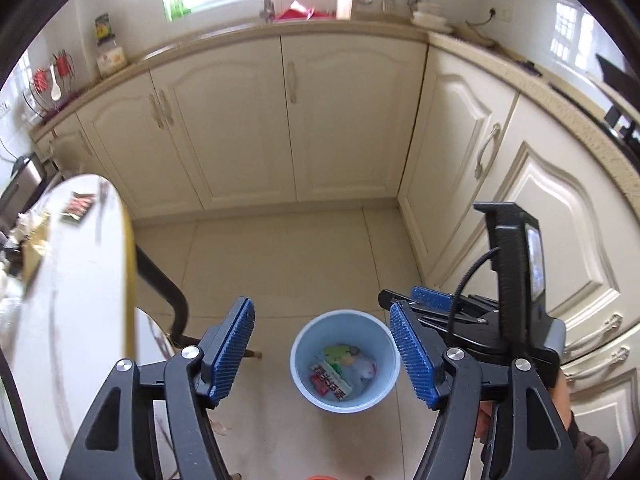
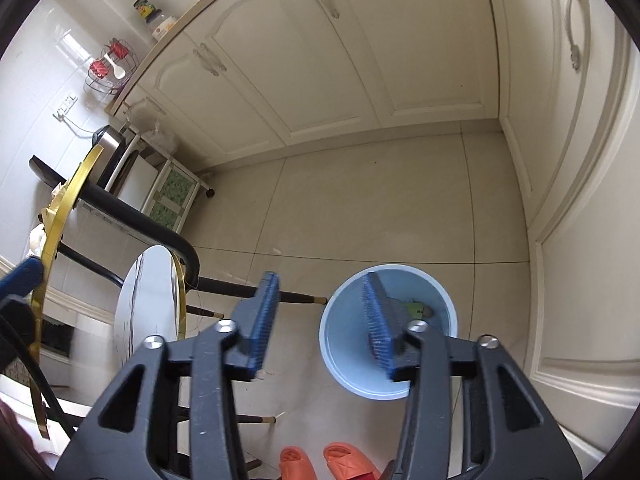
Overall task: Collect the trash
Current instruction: 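Carry the red wrapper and brown lump to the blue bin and release both, then return both open tools to the table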
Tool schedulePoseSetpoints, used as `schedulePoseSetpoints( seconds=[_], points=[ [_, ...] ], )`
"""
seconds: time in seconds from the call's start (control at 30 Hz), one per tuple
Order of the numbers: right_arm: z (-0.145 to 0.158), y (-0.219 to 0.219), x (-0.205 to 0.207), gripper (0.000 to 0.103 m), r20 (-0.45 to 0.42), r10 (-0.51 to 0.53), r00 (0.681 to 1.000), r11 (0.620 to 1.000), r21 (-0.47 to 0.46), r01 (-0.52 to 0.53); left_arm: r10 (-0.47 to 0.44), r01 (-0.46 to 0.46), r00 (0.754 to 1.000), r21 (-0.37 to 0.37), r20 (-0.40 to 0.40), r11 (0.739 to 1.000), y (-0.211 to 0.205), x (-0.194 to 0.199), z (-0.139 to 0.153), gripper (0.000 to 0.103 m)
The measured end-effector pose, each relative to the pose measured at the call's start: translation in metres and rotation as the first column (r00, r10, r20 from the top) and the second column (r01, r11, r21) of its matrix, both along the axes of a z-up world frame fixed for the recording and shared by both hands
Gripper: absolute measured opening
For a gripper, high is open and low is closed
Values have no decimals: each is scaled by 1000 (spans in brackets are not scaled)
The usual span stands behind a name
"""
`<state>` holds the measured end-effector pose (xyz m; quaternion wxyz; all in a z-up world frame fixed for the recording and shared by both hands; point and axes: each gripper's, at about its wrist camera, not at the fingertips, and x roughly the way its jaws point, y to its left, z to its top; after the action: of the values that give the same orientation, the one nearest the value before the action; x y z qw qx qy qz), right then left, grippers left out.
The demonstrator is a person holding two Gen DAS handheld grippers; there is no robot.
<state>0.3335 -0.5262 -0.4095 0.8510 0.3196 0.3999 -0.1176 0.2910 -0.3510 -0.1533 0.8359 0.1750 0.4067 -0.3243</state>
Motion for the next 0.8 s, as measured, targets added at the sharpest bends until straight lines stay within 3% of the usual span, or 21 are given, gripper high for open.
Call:
schedulePoseSetpoints(
  seconds=[0.27,0.37,0.5,0.67,0.8],
  points=[
    [70,43,-15,57,73,17,997,996,-83,-11,28,-21,997,-91,71,996,77,-45,53,67],
    [102,70,-18,64,112,47,993,991,-127,-33,55,-42,992,-120,114,992,112,-59,71,77],
    [143,115,-16,71,160,113,981,979,-184,-83,113,-89,983,-161,146,983,169,-81,89,79],
    [184,176,1,79,192,217,957,953,-255,-165,211,-175,959,-193,186,965,255,-97,100,85],
    [202,225,25,83,189,302,934,924,-300,-238,306,-267,932,-202,193,942,314,-88,100,88]
  ],
)
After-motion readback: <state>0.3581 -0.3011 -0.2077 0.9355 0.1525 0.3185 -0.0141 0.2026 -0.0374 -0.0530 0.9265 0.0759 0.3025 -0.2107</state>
